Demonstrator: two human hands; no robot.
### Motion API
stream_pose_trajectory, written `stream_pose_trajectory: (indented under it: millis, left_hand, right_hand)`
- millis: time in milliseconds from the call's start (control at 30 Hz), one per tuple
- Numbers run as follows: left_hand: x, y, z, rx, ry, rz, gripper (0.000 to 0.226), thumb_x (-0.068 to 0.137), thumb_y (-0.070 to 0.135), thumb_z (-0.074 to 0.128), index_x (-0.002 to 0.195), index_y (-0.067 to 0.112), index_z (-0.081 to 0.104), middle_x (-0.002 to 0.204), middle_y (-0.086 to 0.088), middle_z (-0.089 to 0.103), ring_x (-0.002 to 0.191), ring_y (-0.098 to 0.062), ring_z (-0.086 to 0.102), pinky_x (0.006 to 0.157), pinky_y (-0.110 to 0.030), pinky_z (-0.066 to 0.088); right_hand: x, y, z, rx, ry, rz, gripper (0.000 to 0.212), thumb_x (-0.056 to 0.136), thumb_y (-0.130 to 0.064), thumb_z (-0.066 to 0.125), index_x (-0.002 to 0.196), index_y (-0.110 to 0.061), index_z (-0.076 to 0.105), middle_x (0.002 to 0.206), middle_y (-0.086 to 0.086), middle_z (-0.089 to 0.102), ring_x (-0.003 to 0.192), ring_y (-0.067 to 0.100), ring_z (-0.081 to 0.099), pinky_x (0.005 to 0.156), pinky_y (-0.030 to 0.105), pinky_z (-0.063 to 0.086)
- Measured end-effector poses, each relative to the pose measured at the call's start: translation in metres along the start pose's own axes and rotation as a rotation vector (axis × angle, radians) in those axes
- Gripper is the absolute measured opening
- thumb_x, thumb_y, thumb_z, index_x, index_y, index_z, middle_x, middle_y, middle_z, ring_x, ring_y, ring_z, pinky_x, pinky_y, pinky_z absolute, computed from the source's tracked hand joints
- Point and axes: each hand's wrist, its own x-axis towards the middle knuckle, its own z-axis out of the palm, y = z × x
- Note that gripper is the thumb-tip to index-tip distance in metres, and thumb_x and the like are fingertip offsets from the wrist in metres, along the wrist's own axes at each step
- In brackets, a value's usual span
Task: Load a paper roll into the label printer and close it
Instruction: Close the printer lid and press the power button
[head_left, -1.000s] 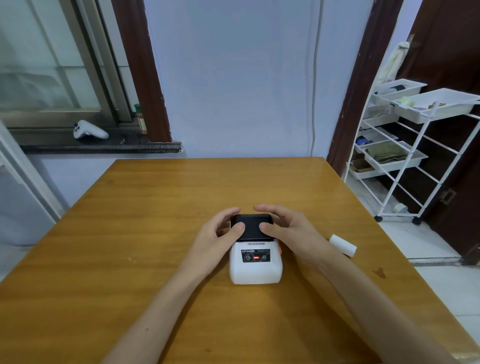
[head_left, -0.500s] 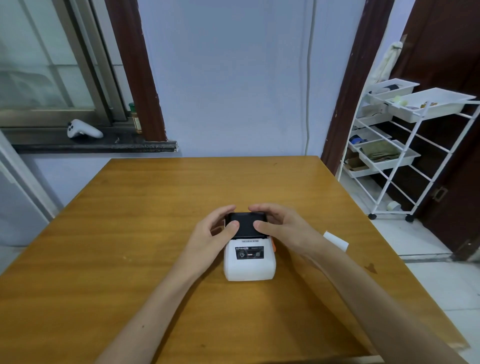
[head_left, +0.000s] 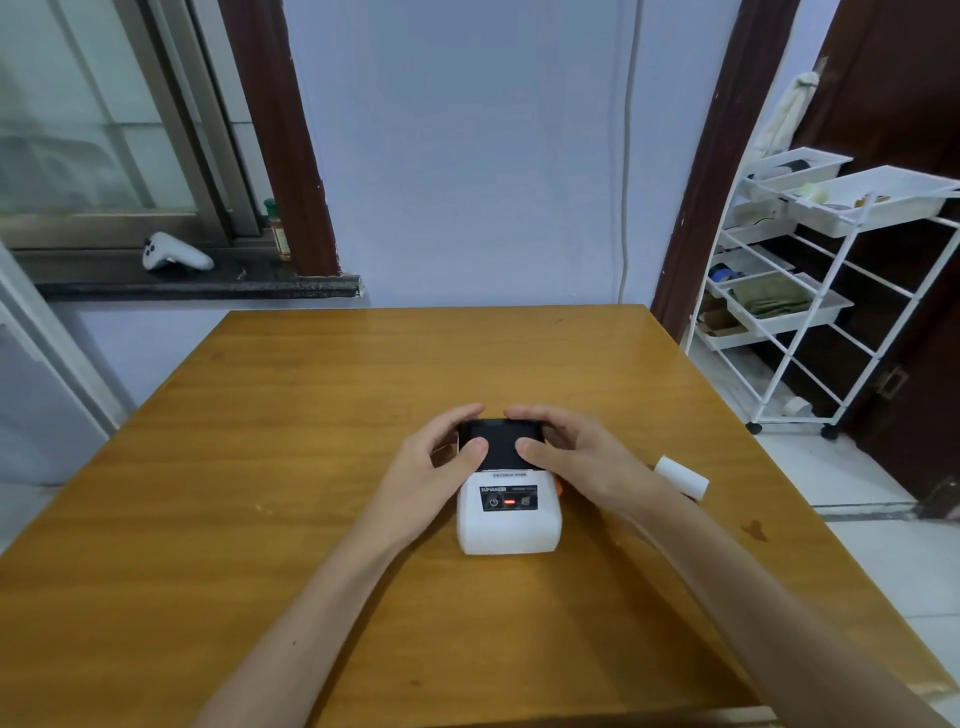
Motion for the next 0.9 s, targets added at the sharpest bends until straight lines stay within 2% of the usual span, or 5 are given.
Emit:
stream_pose_trajectory:
  millis: [167,400,600,767,900]
  left_hand:
    - [-0.003,0.0,0.001,0.031,0.005,-0.009,0.034,0.096,0.026,0.061,0.129,0.036,0.056,0.128,0.022,0.06,0.118,0.012,0.053,0.101,-0.018,0.042]
    - [-0.009,0.004,-0.007,0.063,-0.152,-0.048,0.07,0.074,0.062,0.067,0.137,0.054,0.038,0.137,0.036,0.043,0.131,0.015,0.037,0.105,-0.011,0.034]
    - [-0.024,0.006,-0.014,0.24,-0.333,-0.06,0.115,0.06,0.056,0.086,0.146,0.059,0.01,0.155,0.027,0.026,0.143,0.007,0.026,0.12,-0.03,0.025]
    - [-0.028,0.005,-0.01,0.249,-0.259,-0.038,0.113,0.061,0.054,0.087,0.145,0.062,0.012,0.156,0.023,0.029,0.143,0.006,0.025,0.121,-0.036,0.025]
    - [-0.028,0.005,-0.012,0.211,-0.243,-0.042,0.111,0.058,0.063,0.083,0.146,0.059,0.015,0.153,0.024,0.034,0.141,0.007,0.029,0.119,-0.034,0.028]
  right_hand:
    - [-0.004,0.001,0.002,0.003,0.025,0.008,0.038,0.095,-0.015,0.059,0.133,-0.017,0.057,0.128,0.005,0.063,0.113,0.021,0.064,0.092,0.048,0.053]
    - [-0.022,0.004,0.014,-0.058,0.135,-0.062,0.036,0.099,-0.028,0.053,0.134,-0.032,0.055,0.15,-0.012,0.042,0.142,0.001,0.032,0.115,0.027,0.031]
    - [-0.043,0.014,0.014,0.054,0.065,-0.068,0.057,0.097,-0.013,0.055,0.147,-0.034,0.038,0.142,-0.025,0.044,0.116,-0.027,0.044,0.089,0.003,0.041]
    - [-0.045,0.016,0.021,0.011,0.099,-0.084,0.064,0.088,-0.022,0.062,0.145,-0.038,0.041,0.151,-0.017,0.043,0.137,-0.002,0.039,0.115,0.035,0.036]
    - [-0.045,0.016,0.025,-0.042,0.125,-0.107,0.066,0.083,-0.029,0.062,0.144,-0.042,0.041,0.153,-0.02,0.036,0.141,0.0,0.033,0.116,0.039,0.034]
